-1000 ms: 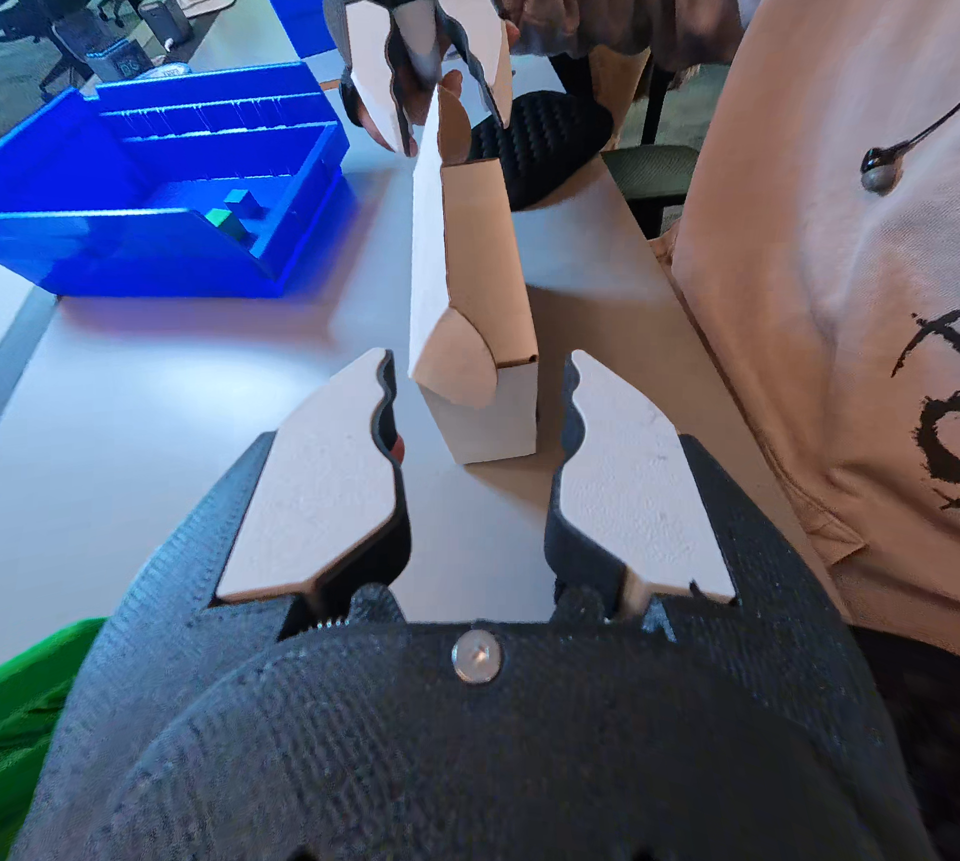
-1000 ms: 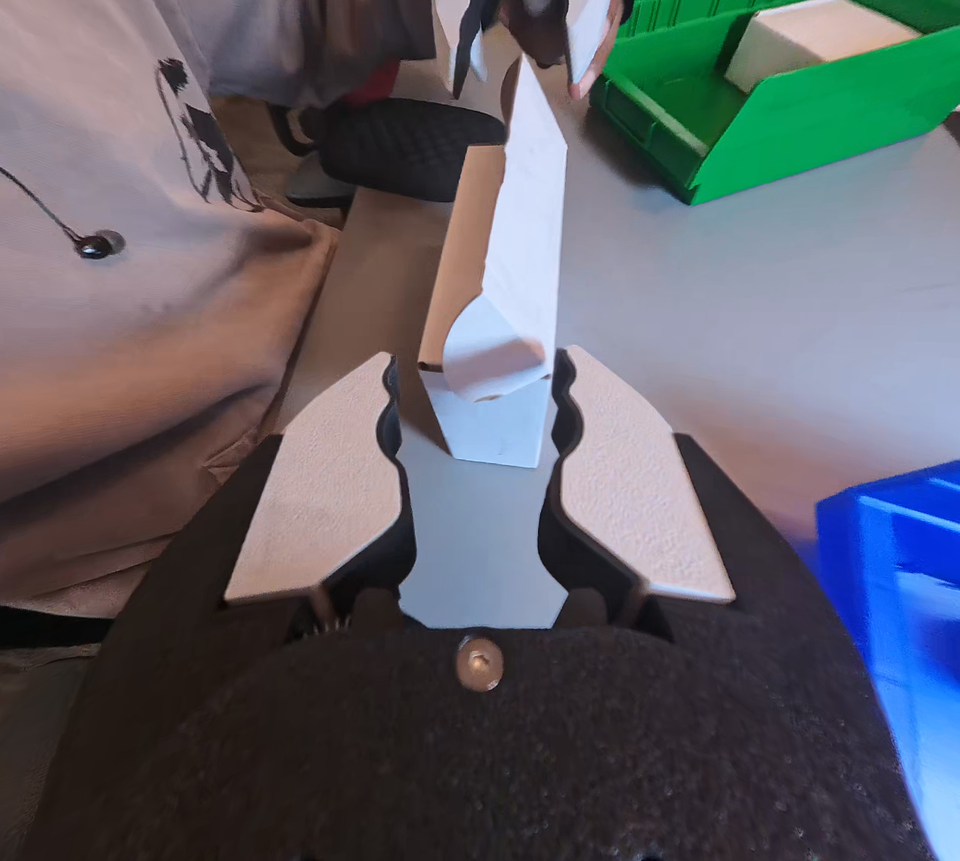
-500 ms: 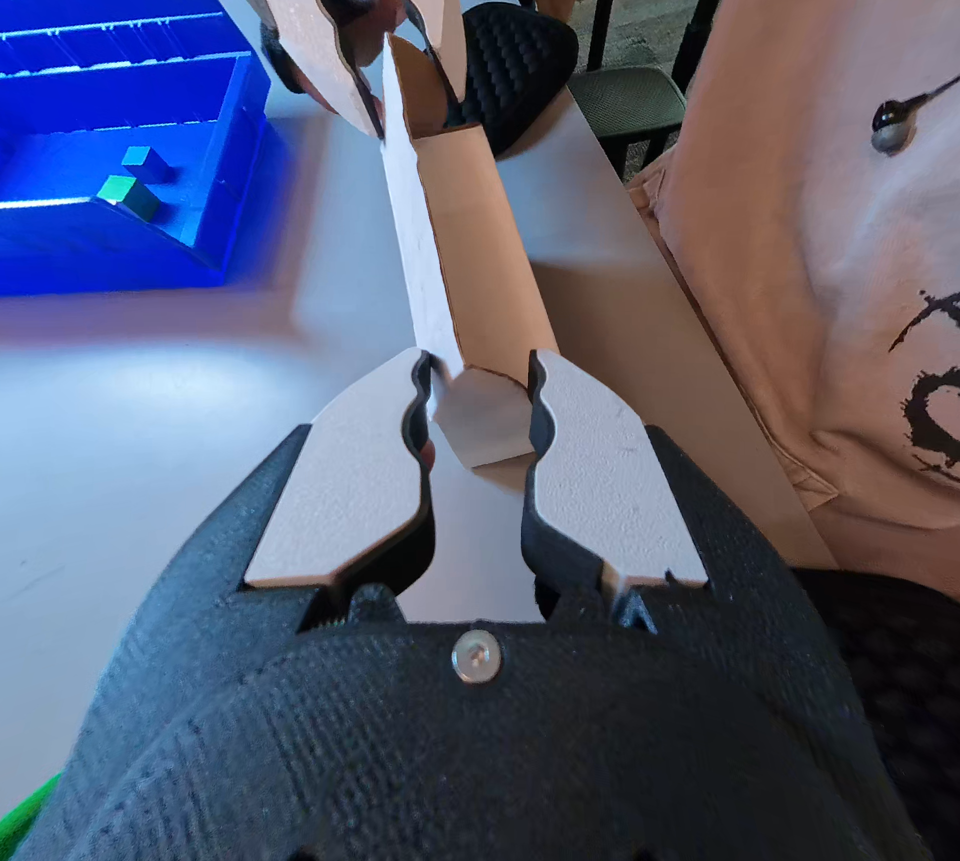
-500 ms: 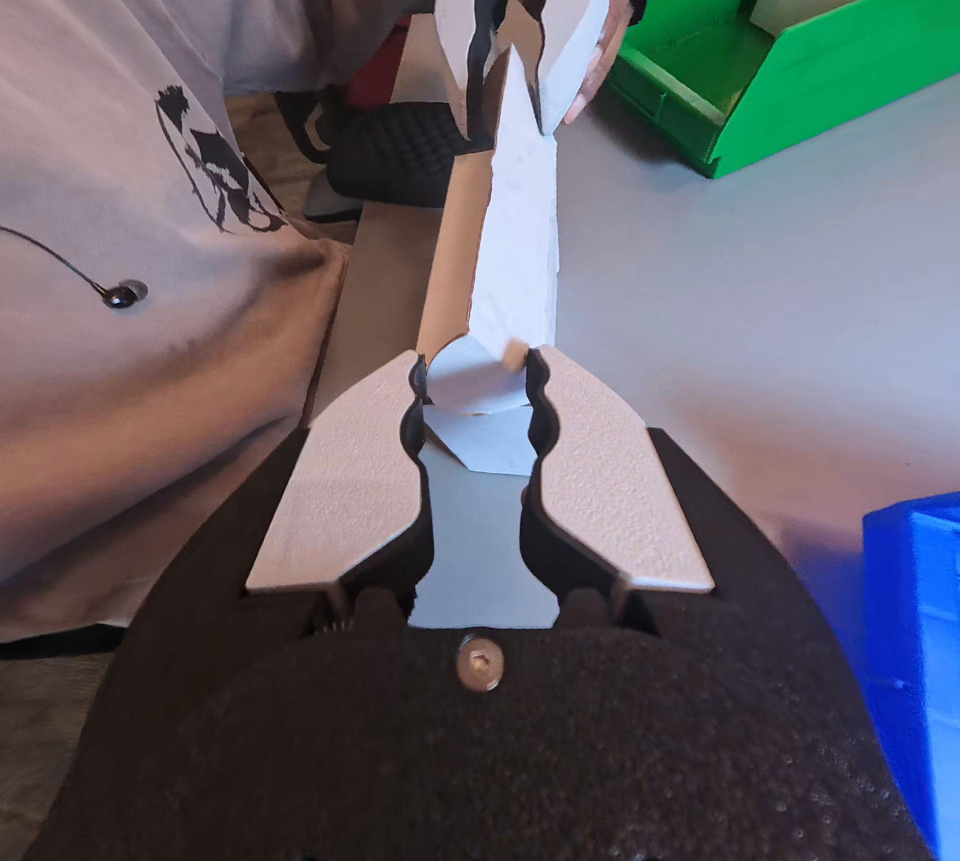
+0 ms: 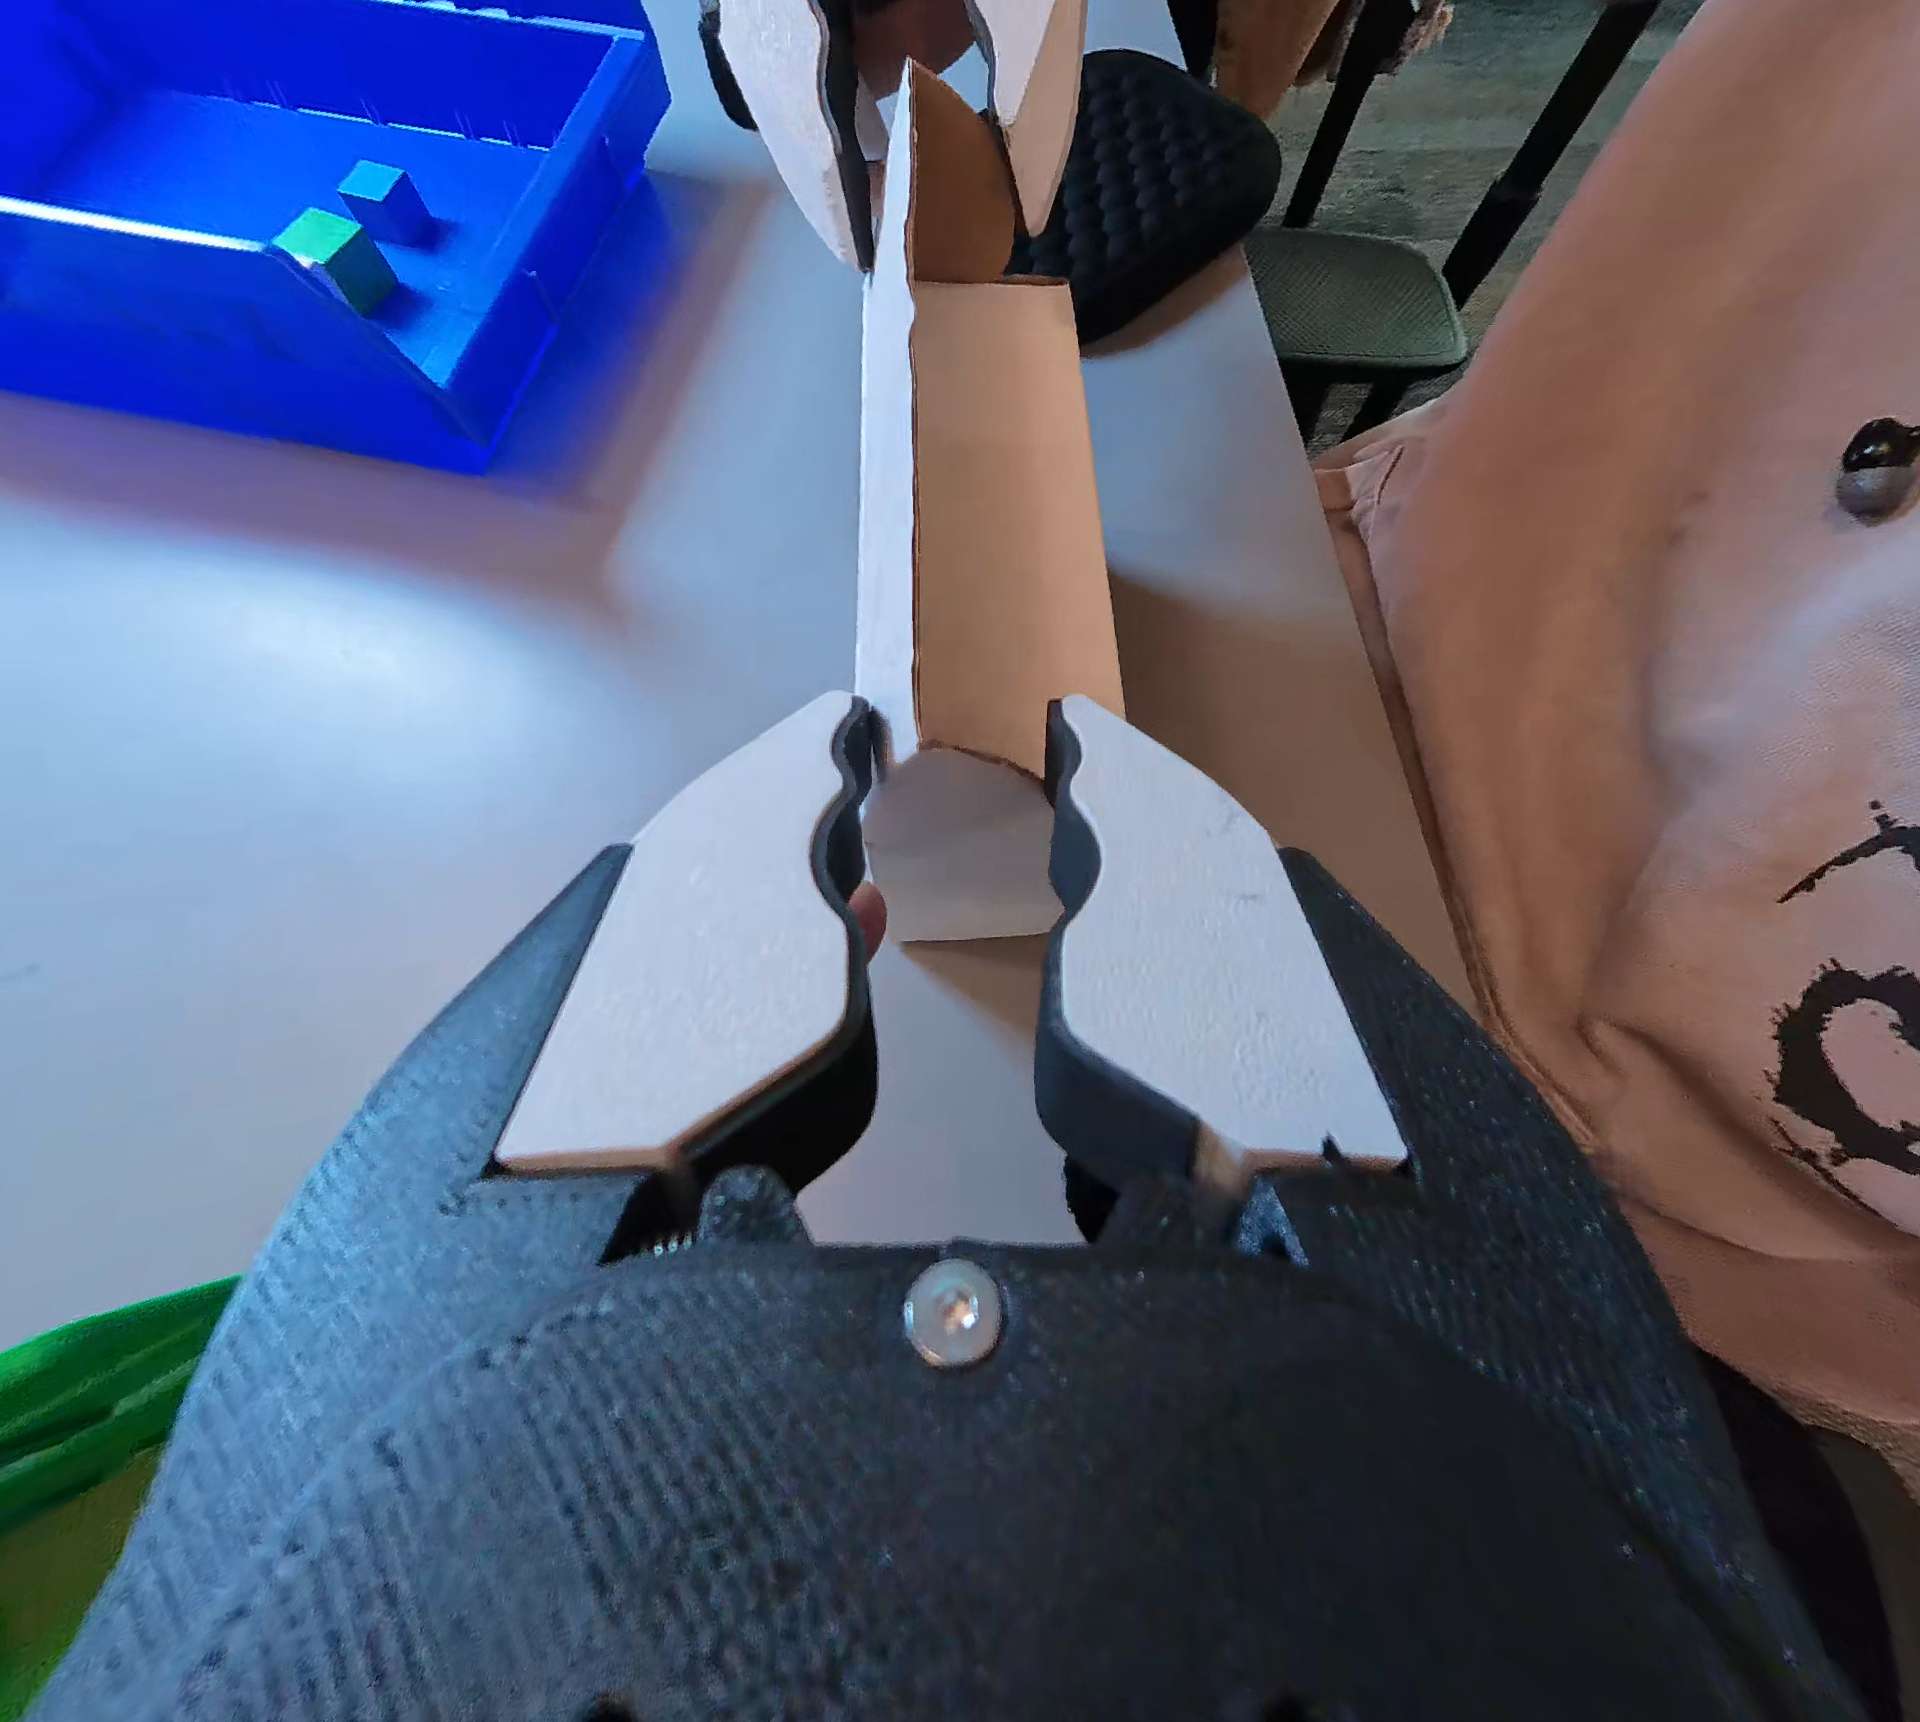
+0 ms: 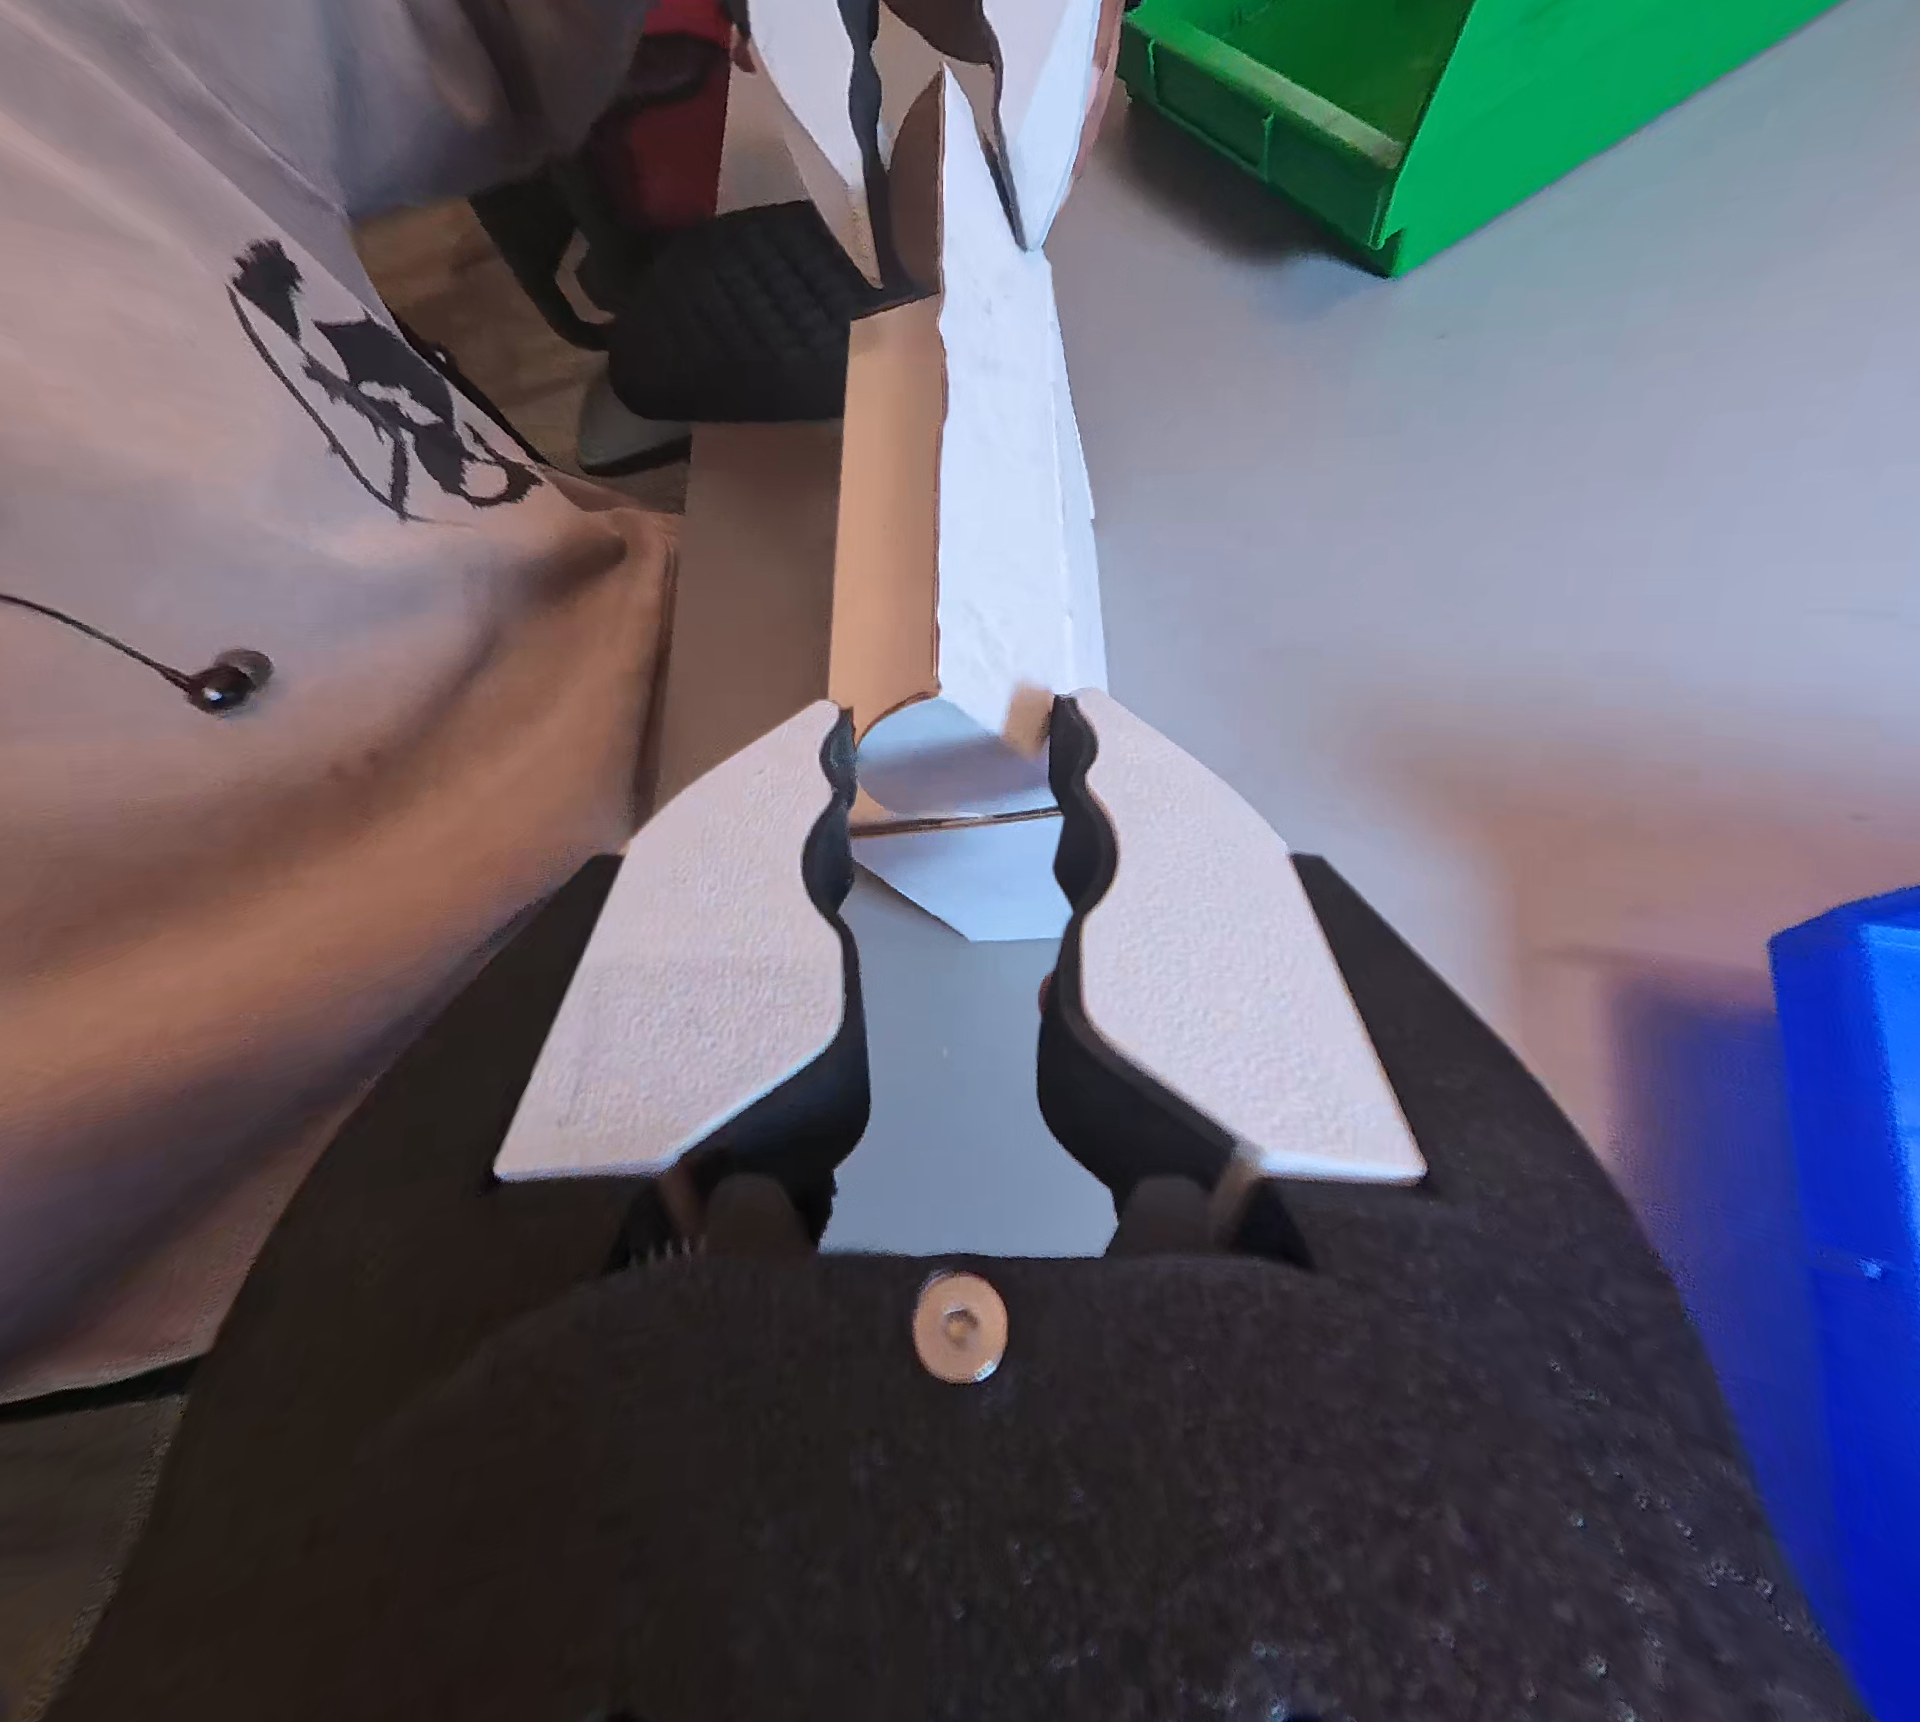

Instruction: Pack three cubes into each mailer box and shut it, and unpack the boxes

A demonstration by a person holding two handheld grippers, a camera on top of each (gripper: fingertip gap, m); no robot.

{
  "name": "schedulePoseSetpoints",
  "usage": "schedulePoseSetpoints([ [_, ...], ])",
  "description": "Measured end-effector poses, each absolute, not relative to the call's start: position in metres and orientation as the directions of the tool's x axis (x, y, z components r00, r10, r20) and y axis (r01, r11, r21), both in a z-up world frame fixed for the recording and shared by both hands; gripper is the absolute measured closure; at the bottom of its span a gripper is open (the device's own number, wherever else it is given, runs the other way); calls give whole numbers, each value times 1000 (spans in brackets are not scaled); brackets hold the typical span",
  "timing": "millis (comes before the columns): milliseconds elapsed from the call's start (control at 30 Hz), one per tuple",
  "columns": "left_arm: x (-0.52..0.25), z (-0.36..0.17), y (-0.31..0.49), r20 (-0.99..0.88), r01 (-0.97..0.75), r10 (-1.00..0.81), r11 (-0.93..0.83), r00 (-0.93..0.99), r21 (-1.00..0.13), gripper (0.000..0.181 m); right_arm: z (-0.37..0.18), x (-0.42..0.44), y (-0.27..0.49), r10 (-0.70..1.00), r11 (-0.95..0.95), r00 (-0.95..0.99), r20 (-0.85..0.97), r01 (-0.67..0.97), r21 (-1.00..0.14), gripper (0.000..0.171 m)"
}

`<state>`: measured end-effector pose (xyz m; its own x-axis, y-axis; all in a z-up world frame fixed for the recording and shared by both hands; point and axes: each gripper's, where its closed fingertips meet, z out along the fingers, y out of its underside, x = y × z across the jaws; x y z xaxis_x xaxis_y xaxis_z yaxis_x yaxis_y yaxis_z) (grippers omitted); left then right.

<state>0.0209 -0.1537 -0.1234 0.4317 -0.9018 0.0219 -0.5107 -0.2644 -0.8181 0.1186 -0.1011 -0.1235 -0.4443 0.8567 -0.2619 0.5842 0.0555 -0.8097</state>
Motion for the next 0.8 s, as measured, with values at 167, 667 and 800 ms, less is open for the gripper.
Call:
schedulePoseSetpoints([
  [167,21,-124,-157,-4,-507,-903,-238,430,-829,148,-125,118,-100,859,101,-468,-208,552,-828,135],
  [667,19,-122,-144,156,-367,-813,-413,560,-833,156,-127,117,-97,881,163,-455,-130,549,-820,136],
  [800,20,-121,-142,207,-318,-778,-462,593,-828,157,-126,117,-97,880,123,-441,-175,569,-813,136],
])
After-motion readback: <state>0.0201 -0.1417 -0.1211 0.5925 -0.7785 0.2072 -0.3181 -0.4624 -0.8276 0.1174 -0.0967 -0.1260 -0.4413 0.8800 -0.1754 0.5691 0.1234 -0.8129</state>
